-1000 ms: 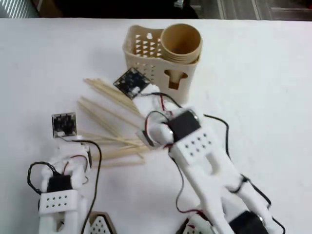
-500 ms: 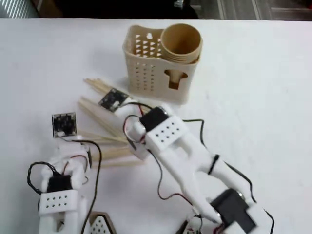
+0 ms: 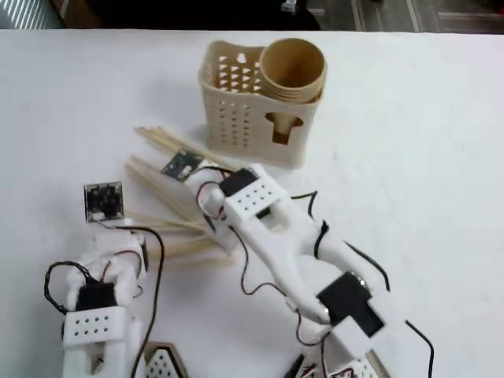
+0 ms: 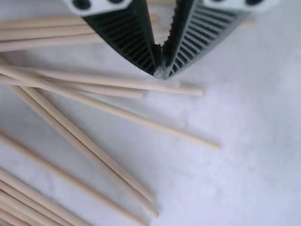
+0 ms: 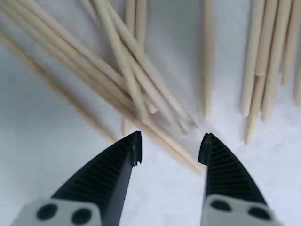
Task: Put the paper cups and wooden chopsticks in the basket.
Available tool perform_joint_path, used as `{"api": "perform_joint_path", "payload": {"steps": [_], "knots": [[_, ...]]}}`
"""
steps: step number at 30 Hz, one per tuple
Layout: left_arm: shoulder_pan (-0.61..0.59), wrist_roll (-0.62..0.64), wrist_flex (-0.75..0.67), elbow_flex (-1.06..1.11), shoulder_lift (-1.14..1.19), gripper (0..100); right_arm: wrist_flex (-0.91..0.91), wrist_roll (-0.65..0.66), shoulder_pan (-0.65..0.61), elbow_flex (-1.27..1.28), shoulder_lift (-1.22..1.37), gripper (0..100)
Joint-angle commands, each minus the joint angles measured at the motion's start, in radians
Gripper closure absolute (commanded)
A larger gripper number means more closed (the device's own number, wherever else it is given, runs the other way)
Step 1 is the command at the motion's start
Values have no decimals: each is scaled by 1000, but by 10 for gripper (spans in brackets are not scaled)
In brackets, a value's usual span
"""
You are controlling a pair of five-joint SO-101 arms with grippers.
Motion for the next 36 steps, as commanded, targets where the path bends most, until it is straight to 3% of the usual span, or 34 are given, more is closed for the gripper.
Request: {"api": "perform_joint_path", "payload": {"steps": [1, 10, 15, 25, 30, 36], "knots": [[10, 0, -18, -3, -28, 975, -76, 12, 41, -48, 27, 793], [10, 0, -18, -3, -28, 975, -125, 68, 47, -48, 130, 807], [10, 0, -18, -3, -28, 975, -122, 69, 48, -48, 143, 987], [10, 0, -18, -3, -28, 975, 85, 74, 127, -43, -13, 981], [10, 0, -18, -3, -28, 975, 246, 146, 127, -40, -110, 981], [31, 2, -40, 2, -28, 975, 289, 152, 133, 20, -156, 981]]}}
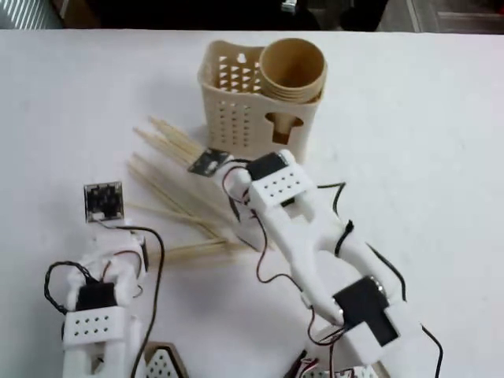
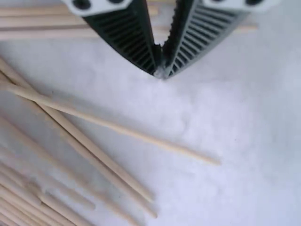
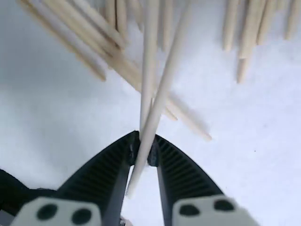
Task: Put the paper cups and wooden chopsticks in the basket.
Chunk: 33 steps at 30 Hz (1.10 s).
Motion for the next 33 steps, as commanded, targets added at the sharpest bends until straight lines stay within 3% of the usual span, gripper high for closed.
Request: {"api": "perform_joint_path", "payload": {"steps": [1, 16, 23, 29, 33], "knots": [[48, 2, -66, 6, -27, 975, 13, 11, 16, 46, -61, 981], [101, -2, -117, 26, -27, 974, -133, 80, 93, 216, -102, 979], [87, -8, -120, 23, -27, 974, -134, 72, 85, 209, -104, 828], [-54, -11, -117, -51, -28, 973, -131, 11, 68, 106, -94, 823], [-180, -115, -121, -48, -27, 973, -133, -49, -19, 46, -93, 822]]}}
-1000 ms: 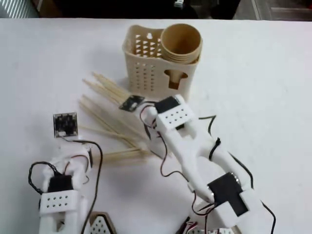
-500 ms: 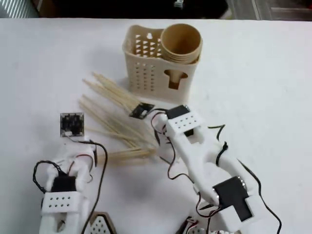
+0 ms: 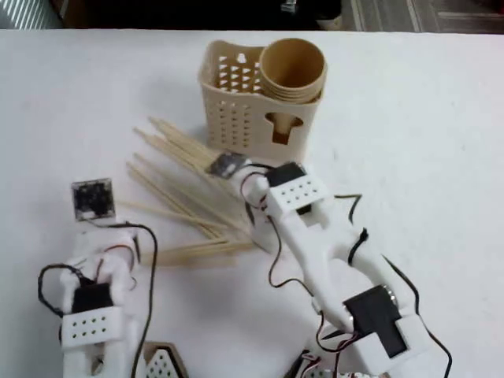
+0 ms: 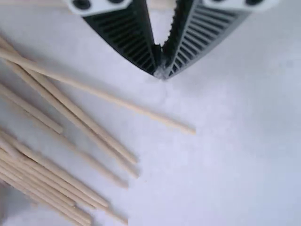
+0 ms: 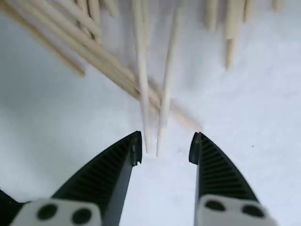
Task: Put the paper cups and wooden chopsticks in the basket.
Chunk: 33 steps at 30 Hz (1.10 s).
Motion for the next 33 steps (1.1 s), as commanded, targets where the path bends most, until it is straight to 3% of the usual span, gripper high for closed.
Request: {"api": "perform_joint_path", "payload": {"steps": [1, 9, 16, 30, 33], "knots": [[-93, -83, -25, -43, -13, 973, -12, -57, -87, -83, -28, 822], [-96, -138, -15, -51, -13, 973, -127, -110, -165, -124, -7, 820], [-96, -141, -23, -31, -13, 974, -110, -161, -185, -273, 177, 707], [-97, -143, -23, -29, -13, 976, -93, -169, -203, -500, 510, 709], [-97, -143, -23, -29, -13, 976, -94, -169, -202, -502, 538, 765]]}}
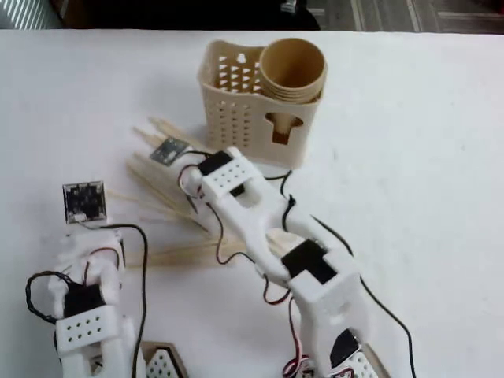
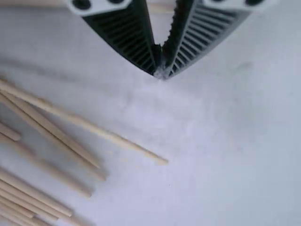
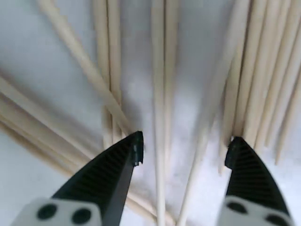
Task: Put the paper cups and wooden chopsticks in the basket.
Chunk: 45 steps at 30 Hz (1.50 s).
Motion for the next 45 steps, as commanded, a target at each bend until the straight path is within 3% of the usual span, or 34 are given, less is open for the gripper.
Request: {"api": "perform_joint_path", "payload": {"steps": [1, 7, 16, 31, 37, 45], "knots": [[-4, -12, -20, -29, -13, 976, 13, -8, -12, -21, 8, 801], [-4, -12, -18, -29, -13, 976, 16, 0, -12, -21, 8, 985], [-4, -12, -17, -29, -13, 976, 111, 0, -5, -17, -51, 981], [-4, -12, -17, -29, -13, 976, 263, -9, 33, -21, -496, 981], [-4, -12, -17, -29, -13, 976, 188, -66, 35, -112, -668, 981], [-4, -12, -17, -29, -13, 976, -136, -80, 35, -292, -710, 981]]}}
